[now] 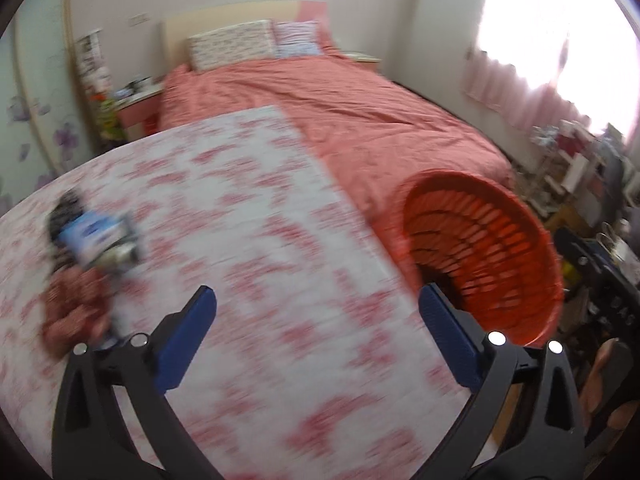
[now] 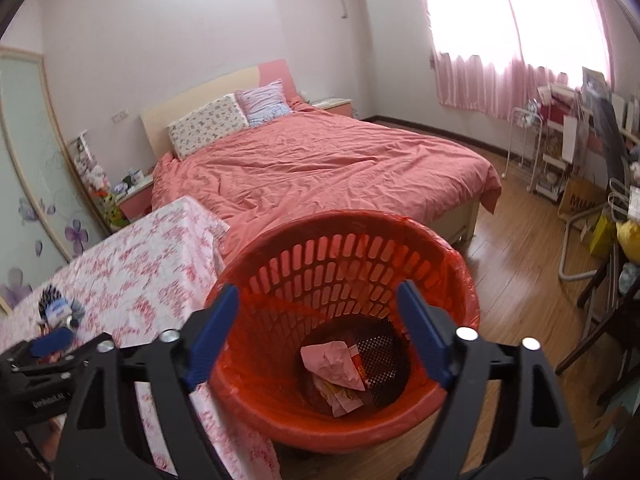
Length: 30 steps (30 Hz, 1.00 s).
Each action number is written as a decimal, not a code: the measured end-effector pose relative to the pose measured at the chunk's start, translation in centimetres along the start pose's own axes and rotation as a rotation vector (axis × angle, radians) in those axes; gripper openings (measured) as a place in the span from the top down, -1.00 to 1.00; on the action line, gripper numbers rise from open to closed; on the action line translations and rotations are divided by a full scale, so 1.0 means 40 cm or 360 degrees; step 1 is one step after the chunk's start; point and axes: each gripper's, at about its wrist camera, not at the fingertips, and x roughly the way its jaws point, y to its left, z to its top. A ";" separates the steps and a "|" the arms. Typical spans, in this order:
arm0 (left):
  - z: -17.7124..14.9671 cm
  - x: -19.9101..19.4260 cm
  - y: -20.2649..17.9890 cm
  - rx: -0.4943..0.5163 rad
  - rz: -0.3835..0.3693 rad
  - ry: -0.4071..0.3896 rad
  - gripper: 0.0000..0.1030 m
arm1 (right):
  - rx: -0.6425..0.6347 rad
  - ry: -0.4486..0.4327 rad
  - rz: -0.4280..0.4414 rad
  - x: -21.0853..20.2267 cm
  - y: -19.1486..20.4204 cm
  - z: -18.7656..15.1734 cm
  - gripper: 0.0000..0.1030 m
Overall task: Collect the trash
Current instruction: 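Return both tools to the table toward the scrunchie and chip bag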
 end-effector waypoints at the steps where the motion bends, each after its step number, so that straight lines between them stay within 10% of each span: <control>1: -0.014 -0.013 0.031 -0.0031 0.0029 0.0011 -0.92 | -0.0038 -0.0003 0.0011 -0.006 0.021 -0.006 -0.75; 13: -0.190 -0.137 0.384 -0.0289 0.0353 -0.0093 -0.92 | -0.0290 0.0085 0.0220 -0.033 0.232 -0.106 -0.79; 20: -0.222 -0.087 0.465 -0.0440 0.0114 0.0063 -0.52 | -0.0354 0.0164 0.0308 -0.028 0.335 -0.152 -0.79; 30: -0.208 -0.052 0.442 -0.0350 0.0107 0.0044 0.16 | -0.0407 0.0228 0.0370 -0.015 0.420 -0.180 -0.79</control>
